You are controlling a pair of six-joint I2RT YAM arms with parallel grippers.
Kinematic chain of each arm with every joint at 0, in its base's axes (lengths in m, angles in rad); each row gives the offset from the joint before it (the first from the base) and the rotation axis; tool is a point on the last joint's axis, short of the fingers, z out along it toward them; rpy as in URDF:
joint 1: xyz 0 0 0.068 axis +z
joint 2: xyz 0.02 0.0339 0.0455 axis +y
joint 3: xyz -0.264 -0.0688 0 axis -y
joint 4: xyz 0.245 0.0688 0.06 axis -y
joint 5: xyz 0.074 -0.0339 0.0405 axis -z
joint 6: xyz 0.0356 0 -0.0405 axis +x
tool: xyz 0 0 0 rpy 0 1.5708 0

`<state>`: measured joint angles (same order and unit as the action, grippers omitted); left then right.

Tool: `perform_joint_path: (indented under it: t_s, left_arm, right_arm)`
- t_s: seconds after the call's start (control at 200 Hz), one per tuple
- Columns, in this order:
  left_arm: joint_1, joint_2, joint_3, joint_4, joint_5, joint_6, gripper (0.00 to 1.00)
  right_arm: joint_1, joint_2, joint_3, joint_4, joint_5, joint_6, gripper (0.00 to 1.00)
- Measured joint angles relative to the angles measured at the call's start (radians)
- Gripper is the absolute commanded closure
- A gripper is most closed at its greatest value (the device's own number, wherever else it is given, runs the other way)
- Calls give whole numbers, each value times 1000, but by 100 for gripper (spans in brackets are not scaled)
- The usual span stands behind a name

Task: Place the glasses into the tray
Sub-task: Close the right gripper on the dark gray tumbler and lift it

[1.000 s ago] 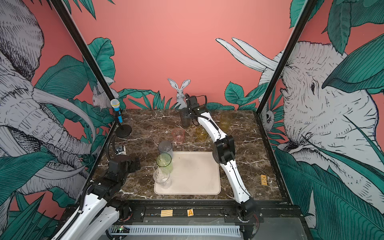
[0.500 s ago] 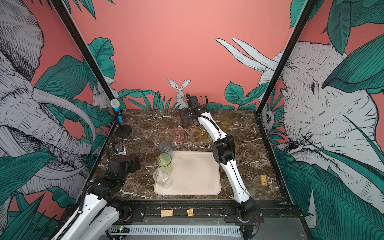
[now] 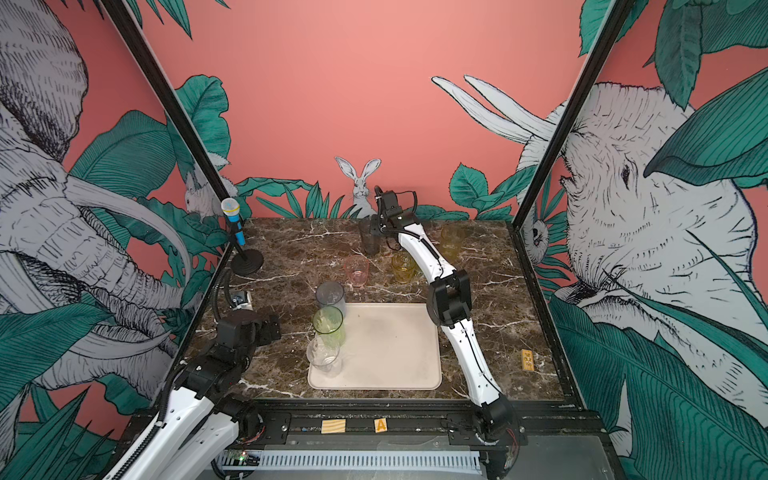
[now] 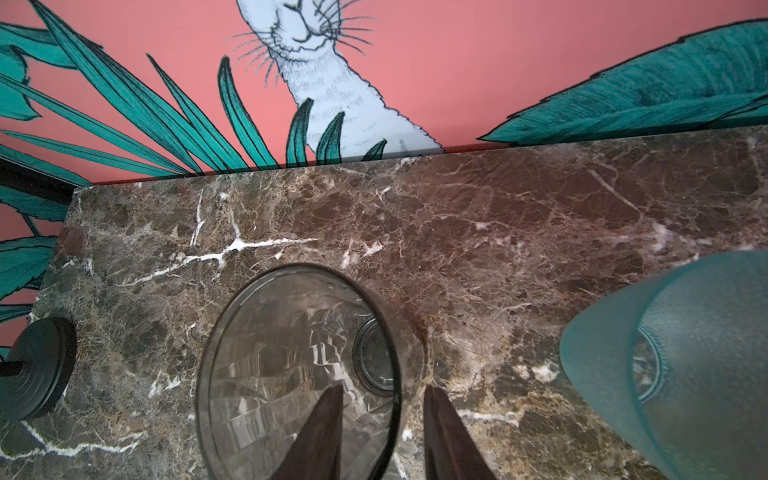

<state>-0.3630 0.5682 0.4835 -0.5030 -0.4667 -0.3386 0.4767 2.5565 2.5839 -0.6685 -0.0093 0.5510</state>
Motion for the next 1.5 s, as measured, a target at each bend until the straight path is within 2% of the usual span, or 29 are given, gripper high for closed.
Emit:
perform_joint_path:
  t_s: [0.64,1.501]
  left_arm:
    - [0,3,0,0,7,0,0]
    - [0,35,0,0,16,2,1]
  right_arm:
    - [-2,0,0,5,-7,0,77]
    - [-22,-6,-56,13,-24,-6,100]
